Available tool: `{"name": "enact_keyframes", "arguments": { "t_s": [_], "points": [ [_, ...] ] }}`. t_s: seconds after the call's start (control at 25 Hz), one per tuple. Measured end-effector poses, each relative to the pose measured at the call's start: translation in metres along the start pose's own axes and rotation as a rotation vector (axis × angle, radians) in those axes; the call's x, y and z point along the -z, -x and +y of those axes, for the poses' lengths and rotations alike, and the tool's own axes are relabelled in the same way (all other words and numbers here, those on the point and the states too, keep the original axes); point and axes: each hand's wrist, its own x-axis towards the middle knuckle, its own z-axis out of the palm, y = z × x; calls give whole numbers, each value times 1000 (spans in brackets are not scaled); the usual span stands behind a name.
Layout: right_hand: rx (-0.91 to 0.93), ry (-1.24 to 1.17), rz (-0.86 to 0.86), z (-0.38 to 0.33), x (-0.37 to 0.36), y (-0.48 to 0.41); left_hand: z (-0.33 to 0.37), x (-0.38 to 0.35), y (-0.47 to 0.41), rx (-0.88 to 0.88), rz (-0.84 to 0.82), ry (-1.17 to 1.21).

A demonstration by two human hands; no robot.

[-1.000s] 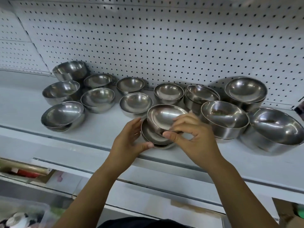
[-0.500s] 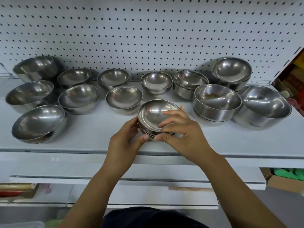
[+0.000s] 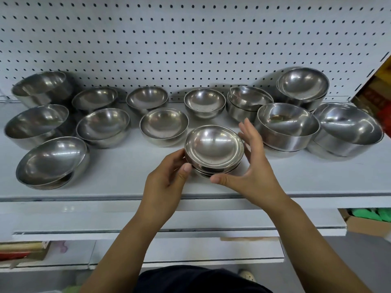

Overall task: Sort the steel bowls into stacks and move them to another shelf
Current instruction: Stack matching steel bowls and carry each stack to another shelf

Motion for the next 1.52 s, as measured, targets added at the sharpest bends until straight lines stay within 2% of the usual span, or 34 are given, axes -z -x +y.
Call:
{"name": "enact_keyframes", "arguments": {
  "t_s": [0.08, 0.16, 0.28, 0.36, 0.44, 0.52, 0.68, 1.0, 1.16, 1.28, 1.4, 1.52],
  "points": [
    [-54, -47, -12, 1, -5, -2, 1, 2, -2, 6, -2, 34],
    [-72, -56, -15, 1, -9, -4, 1, 1, -4, 27, 72, 76],
    [-98, -51, 7, 1, -13, -6, -2, 2, -14, 13, 399, 8],
    [-108, -43, 41, 1, -14, -5, -2, 8, -27, -53, 532, -140],
    [-98, -28, 62, 3, -15, -5, -4, 15, -43, -97, 523, -276],
    [-98, -30, 71, 4, -16, -5, -7, 17, -57, -25, 450, -351],
    [-96, -64, 71, 4, -16, -3, -15, 14, -66, 46, 358, -373],
    [-91, -93, 55, 8, -15, -4, -29, 21, -68, 52, 421, -265],
    [-86, -101, 49, 8, -13, -4, -22, 19, -63, -22, 454, -229],
    [-90, -112, 40, 8, -12, -4, -11, 19, -55, -95, 503, -100],
    [-76, -94, 42, 8, -12, -5, 0, 22, -47, -212, 463, -5],
    [-71, -113, 37, 7, -12, -6, 13, 25, -44, -231, 366, 115]
  ]
}}
